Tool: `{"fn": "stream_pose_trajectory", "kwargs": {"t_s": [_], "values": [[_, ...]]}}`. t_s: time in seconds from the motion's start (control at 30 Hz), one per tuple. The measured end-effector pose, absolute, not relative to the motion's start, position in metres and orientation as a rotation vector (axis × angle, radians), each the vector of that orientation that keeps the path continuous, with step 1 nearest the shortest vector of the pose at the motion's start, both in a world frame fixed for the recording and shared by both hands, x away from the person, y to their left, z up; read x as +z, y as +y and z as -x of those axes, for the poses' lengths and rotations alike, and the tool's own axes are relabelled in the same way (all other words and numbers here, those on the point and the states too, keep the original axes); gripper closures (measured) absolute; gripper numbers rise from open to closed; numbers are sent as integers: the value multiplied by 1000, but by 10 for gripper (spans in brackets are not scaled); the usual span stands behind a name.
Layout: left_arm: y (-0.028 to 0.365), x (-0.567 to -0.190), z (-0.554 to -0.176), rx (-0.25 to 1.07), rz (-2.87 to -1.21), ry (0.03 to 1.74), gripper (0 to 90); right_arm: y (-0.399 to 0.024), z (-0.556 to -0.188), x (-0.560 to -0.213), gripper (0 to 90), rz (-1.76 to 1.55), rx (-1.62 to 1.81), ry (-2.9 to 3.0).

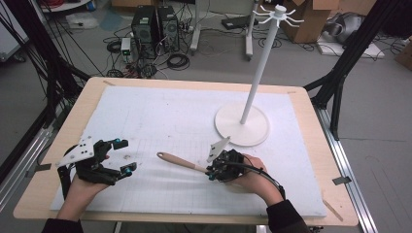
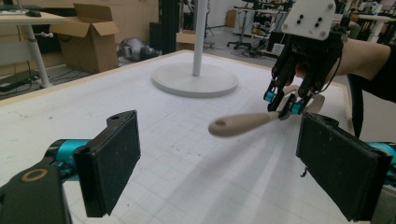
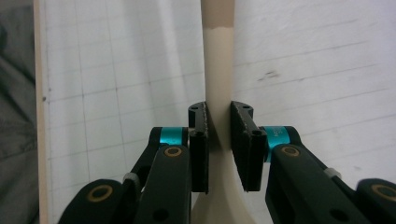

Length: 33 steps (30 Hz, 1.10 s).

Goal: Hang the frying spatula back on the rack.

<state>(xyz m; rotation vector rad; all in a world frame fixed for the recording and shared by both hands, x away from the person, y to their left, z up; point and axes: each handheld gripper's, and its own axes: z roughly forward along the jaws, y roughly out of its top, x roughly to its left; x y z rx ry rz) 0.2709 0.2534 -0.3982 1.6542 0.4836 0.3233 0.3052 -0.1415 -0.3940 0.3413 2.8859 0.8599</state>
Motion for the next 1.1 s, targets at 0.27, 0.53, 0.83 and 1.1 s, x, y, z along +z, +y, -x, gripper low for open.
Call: {"fn": "stream_pose_trajectory", "kwargs": {"t_s": [0.27,0.53,0.83,1.1], "values": [[230,-387,-265,312,-1635,451,142,-158,-296,-372,780,-415,990,2737],[198,-370,-261,289,-1607,434,142,-167,-285,-357,780,-483,1162,2549],[167,-353,-270,264,-1572,407,144,-171,-270,-349,780,-489,1307,2346],[143,-332,-273,244,-1548,364,148,-180,-261,-346,780,-521,1493,2192]]}}
